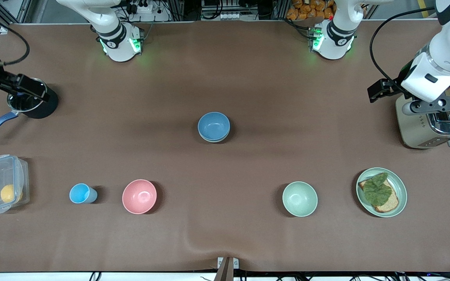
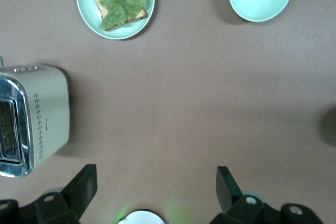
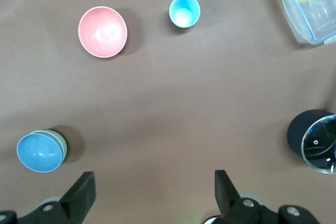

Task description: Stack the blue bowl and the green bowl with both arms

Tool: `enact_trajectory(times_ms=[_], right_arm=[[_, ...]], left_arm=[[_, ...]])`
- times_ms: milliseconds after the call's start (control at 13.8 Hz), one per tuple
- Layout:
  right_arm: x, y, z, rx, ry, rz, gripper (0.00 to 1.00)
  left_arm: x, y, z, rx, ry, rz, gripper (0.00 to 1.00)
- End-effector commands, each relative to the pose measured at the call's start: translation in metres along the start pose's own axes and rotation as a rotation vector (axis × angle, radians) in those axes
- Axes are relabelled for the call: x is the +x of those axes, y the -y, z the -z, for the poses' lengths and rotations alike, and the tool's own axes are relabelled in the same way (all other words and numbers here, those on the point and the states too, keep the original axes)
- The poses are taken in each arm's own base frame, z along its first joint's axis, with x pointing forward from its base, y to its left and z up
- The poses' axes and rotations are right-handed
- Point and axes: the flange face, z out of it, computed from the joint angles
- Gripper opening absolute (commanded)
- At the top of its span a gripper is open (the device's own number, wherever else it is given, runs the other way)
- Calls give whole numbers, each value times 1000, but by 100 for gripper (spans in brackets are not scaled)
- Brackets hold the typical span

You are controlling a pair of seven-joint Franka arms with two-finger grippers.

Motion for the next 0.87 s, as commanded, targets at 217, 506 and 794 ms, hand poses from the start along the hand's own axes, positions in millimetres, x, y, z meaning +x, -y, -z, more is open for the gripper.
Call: enact_trajectory(times_ms=[217, 506, 794], right_arm=[[-15, 9, 21, -59, -6, 70, 100], [-15, 9, 21, -57, -8, 77, 100], [-14, 9, 22, -55, -16, 77, 100]], left_arm=[[1, -13, 3, -1, 9, -85, 100], [3, -22, -2, 1, 12, -116, 100], [12, 20, 20, -29, -64, -89, 100]])
